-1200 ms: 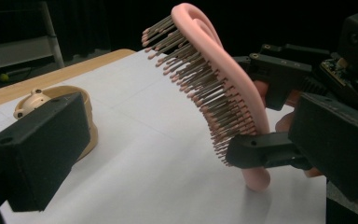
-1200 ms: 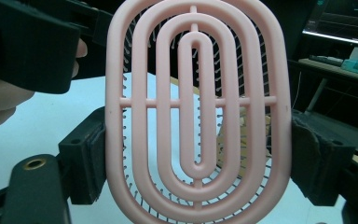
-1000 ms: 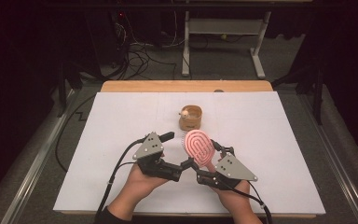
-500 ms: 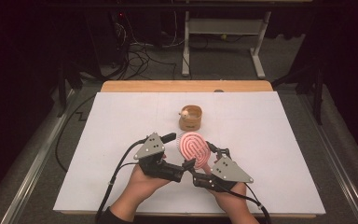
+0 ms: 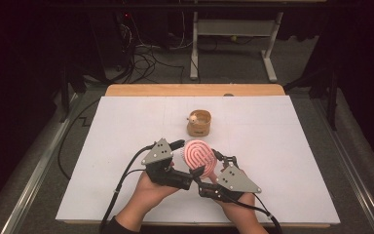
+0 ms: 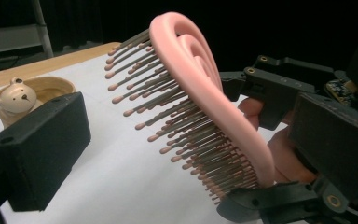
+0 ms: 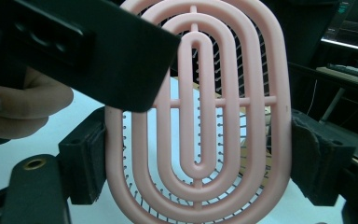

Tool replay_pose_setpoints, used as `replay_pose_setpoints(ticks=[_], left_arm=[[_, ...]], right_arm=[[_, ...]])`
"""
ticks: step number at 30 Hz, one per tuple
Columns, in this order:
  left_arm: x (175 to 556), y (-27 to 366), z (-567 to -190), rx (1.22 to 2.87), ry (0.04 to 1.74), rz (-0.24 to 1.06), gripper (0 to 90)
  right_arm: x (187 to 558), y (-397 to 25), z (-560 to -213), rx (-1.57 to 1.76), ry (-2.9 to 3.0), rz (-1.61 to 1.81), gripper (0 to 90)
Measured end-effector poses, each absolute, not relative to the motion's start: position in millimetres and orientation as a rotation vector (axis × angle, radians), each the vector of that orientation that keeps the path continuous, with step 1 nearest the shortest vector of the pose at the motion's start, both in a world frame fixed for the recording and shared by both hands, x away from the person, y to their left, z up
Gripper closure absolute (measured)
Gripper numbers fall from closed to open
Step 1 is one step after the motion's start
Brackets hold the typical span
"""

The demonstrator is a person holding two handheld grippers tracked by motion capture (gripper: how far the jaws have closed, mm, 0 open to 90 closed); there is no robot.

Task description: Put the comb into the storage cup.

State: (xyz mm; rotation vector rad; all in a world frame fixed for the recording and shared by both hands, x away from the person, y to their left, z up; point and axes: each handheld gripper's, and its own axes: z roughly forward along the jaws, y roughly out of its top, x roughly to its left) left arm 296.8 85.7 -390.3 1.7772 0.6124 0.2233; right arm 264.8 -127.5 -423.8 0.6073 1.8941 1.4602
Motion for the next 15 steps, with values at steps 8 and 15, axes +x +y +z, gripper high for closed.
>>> replay_pose_setpoints(ticks=[8, 15], left_arm=[[298.7, 88.8, -391.3, 1.767, 0.618, 0.180, 9.6], [297.2, 91.8, -390.8, 1.755, 0.588, 0.161, 28.2]], right_arm=[[263.3, -125.6, -422.9, 0.598, 1.893, 1.464, 19.8], [263.1, -125.9, -423.0, 0.599, 1.894, 1.456, 19.8]])
